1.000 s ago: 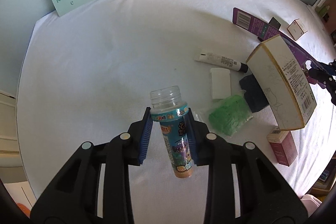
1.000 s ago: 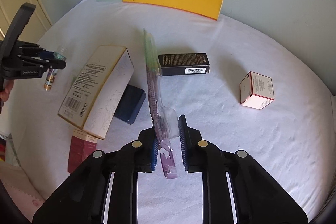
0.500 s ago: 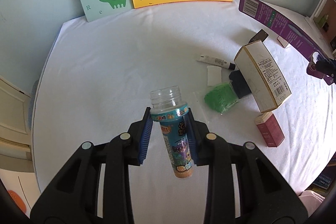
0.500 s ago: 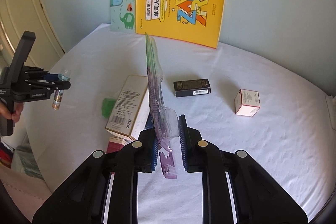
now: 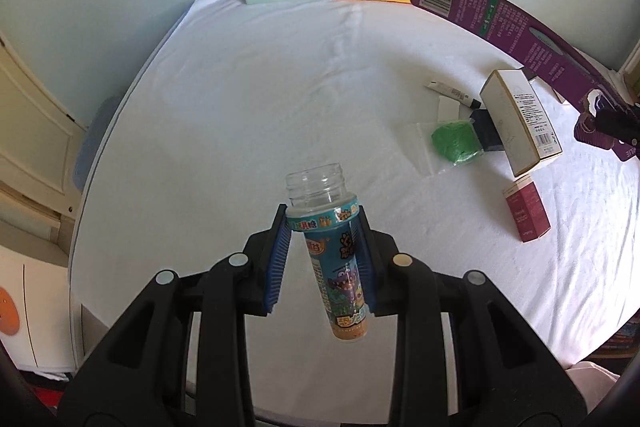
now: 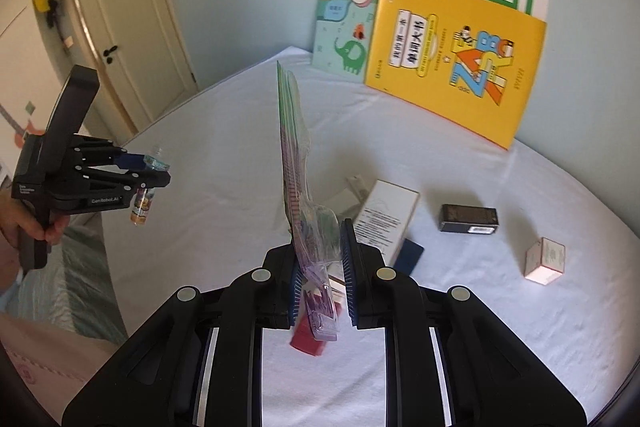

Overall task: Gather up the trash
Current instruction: 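Carry the bottle and toothbrush package over the teal trash bin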

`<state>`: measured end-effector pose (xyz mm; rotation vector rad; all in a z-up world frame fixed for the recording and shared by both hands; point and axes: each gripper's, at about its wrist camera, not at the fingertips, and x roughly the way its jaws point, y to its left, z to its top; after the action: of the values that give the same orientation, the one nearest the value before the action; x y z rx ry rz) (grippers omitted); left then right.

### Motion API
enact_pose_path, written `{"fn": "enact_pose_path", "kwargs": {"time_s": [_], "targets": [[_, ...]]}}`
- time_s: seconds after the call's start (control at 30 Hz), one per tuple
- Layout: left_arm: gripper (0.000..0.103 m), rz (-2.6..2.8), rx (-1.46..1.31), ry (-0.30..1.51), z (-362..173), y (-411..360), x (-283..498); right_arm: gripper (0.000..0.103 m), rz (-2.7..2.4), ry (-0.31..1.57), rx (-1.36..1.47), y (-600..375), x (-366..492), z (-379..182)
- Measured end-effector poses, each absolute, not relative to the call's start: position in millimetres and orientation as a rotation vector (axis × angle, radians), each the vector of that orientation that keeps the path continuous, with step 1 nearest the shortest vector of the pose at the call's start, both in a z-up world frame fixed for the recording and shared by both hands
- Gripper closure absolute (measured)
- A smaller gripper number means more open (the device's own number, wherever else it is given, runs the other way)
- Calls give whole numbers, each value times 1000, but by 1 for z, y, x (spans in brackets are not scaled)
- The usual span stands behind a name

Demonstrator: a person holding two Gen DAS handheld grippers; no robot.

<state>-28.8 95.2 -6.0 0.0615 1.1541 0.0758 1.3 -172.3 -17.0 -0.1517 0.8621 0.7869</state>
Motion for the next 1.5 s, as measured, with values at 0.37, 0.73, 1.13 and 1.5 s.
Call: {"fn": "enact_pose_path", "kwargs": {"time_s": [0.37,0.73,1.13,1.5], "targets": [[74,319,-86,1179,-5,154,-105,85,1099,839,-288,-64,-32,-6],[74,545,-244,1178,-4,227,-183,85,1363,792,-443,56,-78,5],[74,786,-427,1198,-18,306,-280,84,1672,779,-601,188,-154,0],[74,959,-598,1202,-35,357,-359,84,1878,769,-761,289,-225,-7]]}}
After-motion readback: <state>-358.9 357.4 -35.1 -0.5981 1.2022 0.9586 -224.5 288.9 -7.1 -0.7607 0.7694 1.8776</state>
